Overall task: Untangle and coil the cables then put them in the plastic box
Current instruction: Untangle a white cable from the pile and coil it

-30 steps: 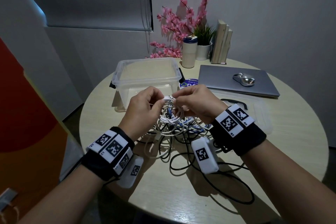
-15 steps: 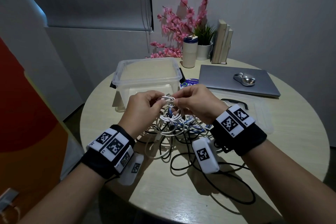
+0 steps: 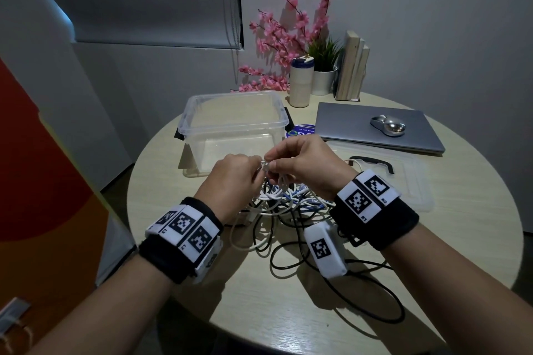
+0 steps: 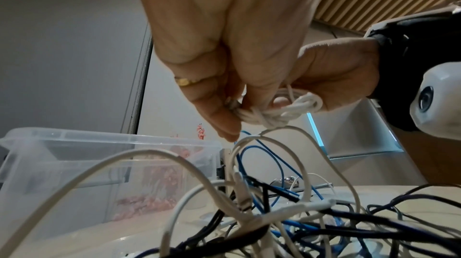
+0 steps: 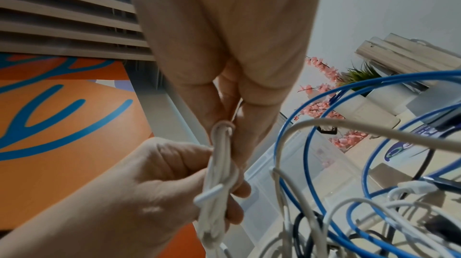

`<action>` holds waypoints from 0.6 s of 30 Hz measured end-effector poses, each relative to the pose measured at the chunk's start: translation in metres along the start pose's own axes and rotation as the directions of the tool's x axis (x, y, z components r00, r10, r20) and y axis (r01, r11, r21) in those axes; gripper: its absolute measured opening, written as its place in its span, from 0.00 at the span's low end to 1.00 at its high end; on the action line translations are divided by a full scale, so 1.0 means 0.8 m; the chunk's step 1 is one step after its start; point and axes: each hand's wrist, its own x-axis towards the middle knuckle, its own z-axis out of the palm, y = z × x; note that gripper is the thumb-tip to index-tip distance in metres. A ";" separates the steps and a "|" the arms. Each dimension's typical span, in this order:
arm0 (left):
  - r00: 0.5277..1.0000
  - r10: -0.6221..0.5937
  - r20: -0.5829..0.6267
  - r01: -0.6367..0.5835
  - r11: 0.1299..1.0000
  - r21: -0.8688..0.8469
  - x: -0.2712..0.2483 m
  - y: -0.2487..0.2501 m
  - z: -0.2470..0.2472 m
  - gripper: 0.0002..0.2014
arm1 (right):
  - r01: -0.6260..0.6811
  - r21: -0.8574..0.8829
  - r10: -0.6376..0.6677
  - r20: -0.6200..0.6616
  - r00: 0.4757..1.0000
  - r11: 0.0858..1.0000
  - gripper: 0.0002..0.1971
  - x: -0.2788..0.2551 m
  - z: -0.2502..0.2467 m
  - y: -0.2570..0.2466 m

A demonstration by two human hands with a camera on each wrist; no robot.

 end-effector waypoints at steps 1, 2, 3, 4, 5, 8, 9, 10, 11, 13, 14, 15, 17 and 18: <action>1.000 0.012 0.005 -0.012 1.000 0.002 -0.001 -0.001 0.001 0.12 | -0.001 -0.026 0.001 0.004 1.000 1.000 0.04 0.000 0.000 0.000; 1.000 0.024 0.011 -0.024 1.000 -0.001 -0.001 -0.003 0.001 0.12 | -0.004 -0.050 0.004 0.007 1.000 0.999 0.04 0.001 0.001 0.001; 0.999 0.035 0.017 -0.035 0.999 -0.005 -0.001 -0.004 0.002 0.13 | -0.007 -0.067 0.008 0.007 1.000 0.998 0.04 0.002 0.001 0.002; 0.999 0.047 0.022 -0.047 0.999 -0.013 -0.001 -0.006 0.003 0.13 | -0.008 -0.082 0.008 0.003 1.000 0.997 0.05 0.003 0.002 0.004; 0.998 0.056 0.027 -0.056 0.998 -0.025 -0.001 -0.007 0.004 0.13 | -0.006 -0.100 0.006 -0.004 1.000 0.995 0.05 0.005 0.002 0.005; 0.997 0.058 0.047 -0.055 0.997 -0.055 -0.001 -0.007 0.003 0.14 | 0.001 -0.130 -0.004 -0.019 1.000 0.991 0.06 0.007 0.004 0.008; 0.998 0.057 0.039 -0.055 0.996 -0.063 0.000 -0.008 0.003 0.13 | 0.003 -0.129 -0.006 -0.022 1.000 0.992 0.07 0.007 0.003 0.009; 0.998 0.058 0.020 -0.057 0.996 -0.074 0.000 -0.009 0.002 0.13 | 0.005 -0.125 -0.008 -0.024 1.000 0.992 0.07 0.006 0.003 0.009; 0.999 0.055 0.001 -0.054 0.995 -0.090 0.000 -0.009 0.001 0.13 | 0.007 -0.122 -0.010 -0.026 1.000 0.993 0.07 0.006 0.004 0.008; 1.000 0.002 -0.019 -0.005 0.982 -0.188 -0.001 -0.012 -0.002 0.12 | 0.017 -0.118 -0.020 -0.024 1.000 0.993 0.07 0.005 0.004 0.007; 0.999 -0.049 -0.010 0.045 0.959 -0.278 -0.002 -0.012 -0.004 0.12 | 0.023 -0.114 -0.026 -0.022 0.999 0.993 0.07 0.004 0.005 0.007; 0.995 -0.102 0.015 0.100 0.922 -0.373 -0.004 -0.014 -0.007 0.12 | 0.028 -0.110 -0.030 -0.021 0.999 0.994 0.06 0.004 0.005 0.006; 0.981 -0.179 0.072 0.190 0.827 -0.529 -0.008 -0.021 -0.008 0.12 | 0.027 -0.097 -0.030 -0.024 0.999 0.995 0.05 0.004 0.007 0.007; 0.970 -0.214 0.114 0.240 0.774 -0.585 -0.010 -0.026 -0.009 0.13 | 0.022 -0.086 -0.025 -0.027 0.999 0.996 0.05 0.004 0.007 0.007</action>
